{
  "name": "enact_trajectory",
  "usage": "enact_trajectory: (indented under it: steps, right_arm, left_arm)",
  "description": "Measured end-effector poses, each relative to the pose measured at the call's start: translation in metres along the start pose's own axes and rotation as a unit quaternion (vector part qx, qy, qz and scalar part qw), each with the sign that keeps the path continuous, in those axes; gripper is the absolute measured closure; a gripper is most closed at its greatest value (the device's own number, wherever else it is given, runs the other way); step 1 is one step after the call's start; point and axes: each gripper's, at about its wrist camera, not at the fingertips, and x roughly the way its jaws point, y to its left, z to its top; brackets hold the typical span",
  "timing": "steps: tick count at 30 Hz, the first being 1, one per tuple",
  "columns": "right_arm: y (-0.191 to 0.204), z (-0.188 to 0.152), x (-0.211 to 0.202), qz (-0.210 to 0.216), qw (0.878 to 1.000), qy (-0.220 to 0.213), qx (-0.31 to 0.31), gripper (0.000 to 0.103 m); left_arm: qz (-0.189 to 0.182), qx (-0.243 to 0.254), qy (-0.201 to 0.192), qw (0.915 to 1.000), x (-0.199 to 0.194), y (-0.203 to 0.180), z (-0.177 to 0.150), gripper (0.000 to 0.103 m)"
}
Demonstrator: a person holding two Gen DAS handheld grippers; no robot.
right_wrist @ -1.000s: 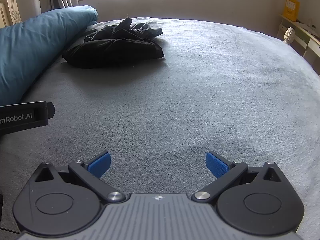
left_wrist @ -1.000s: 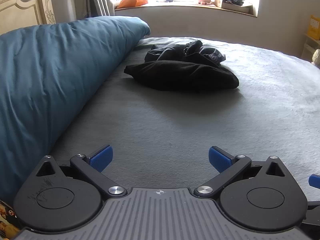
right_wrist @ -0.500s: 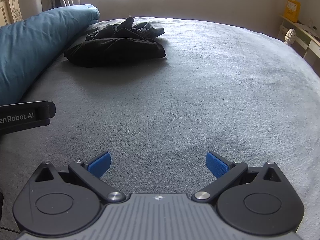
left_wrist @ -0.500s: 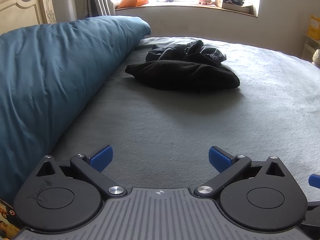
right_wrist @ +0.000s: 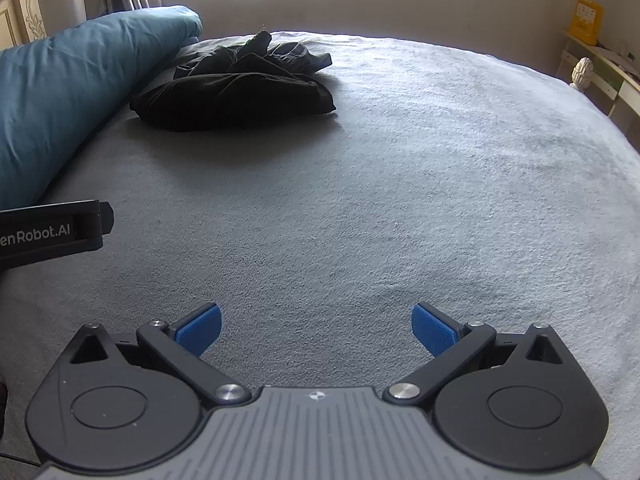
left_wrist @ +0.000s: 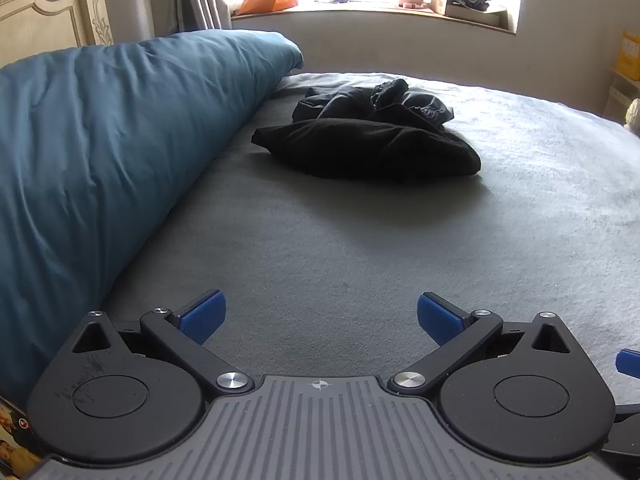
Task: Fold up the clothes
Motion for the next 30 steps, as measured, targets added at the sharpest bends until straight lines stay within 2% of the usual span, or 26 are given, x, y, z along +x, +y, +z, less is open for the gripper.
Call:
enact_trajectory:
  steps: [23,30]
  right_arm:
    - [-0.005,0.0,0.005,-0.003,1.0,0.003,0.004,0.0]
    - [-0.014,-0.002,0.004,0.009,1.0,-0.011,0.008,0.0]
  left_arm:
    - [0.001,0.01,-0.003,0.9999,0.006,-0.004,-0.003,0.0]
    - [-0.013,0.008,-0.001,0.9999,0.021,-0.002,-0.001,0.0]
